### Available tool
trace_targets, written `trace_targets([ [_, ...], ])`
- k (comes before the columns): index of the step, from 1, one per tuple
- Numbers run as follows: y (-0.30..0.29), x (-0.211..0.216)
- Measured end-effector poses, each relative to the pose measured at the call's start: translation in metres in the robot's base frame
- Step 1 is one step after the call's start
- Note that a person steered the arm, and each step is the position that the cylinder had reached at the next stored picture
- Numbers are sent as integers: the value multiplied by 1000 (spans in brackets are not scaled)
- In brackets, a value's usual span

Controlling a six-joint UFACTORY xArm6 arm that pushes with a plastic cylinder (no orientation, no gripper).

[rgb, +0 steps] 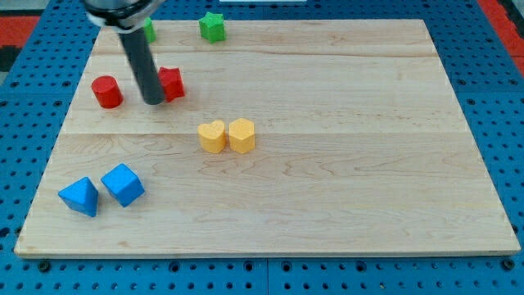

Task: Move the red star to the top center

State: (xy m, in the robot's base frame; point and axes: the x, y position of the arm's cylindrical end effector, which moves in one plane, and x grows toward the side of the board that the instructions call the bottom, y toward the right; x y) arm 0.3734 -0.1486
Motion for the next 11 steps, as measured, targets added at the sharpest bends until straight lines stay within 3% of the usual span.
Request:
trace_targets([
  [1,10,-36],
  [4,-1,-92],
  [5,25,-103],
  [8,122,-114],
  [11,150,-107],
])
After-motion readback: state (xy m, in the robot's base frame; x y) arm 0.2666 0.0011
